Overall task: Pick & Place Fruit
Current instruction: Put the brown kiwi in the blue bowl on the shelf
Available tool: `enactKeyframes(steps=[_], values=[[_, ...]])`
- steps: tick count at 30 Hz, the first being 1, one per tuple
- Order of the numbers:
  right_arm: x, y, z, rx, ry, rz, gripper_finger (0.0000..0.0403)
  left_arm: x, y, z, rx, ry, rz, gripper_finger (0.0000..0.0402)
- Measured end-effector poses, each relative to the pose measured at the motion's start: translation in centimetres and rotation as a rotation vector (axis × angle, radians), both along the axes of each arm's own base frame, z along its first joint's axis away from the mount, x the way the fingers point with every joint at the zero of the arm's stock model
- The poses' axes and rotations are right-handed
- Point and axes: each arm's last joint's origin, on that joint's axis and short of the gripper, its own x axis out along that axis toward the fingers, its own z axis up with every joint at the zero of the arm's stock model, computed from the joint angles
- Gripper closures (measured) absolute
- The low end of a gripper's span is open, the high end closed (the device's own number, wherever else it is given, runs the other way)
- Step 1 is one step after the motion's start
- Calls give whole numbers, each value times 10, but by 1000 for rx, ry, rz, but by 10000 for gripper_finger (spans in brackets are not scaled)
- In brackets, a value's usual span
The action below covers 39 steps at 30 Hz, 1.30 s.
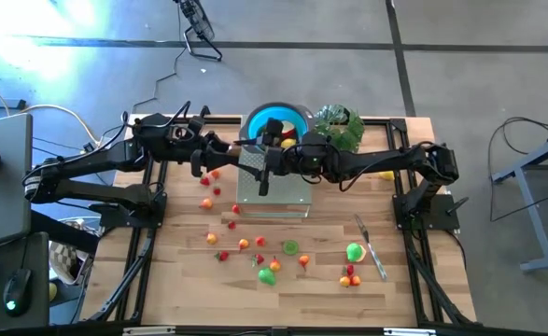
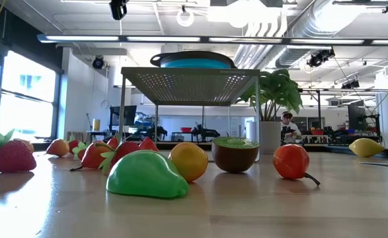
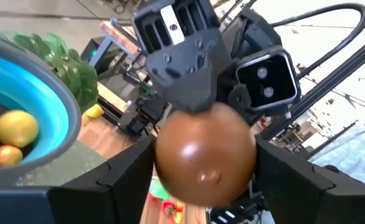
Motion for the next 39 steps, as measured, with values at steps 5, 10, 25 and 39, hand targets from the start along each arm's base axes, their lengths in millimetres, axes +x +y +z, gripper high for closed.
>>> enactKeyframes(steps=[5, 10, 25, 39], values=[[0, 0, 0, 0, 2, 0, 185, 0, 1, 0, 4, 0, 17, 95], [0, -1, -1, 8, 12, -48, 185, -2, 0, 1, 28, -9, 31, 68], [-15, -13, 9, 73, 66, -253, 185, -43, -5, 20, 292, -82, 278, 66], [-41, -45, 19, 341, 124, -388, 185, -46, -5, 8, 275, 45, 265, 66]])
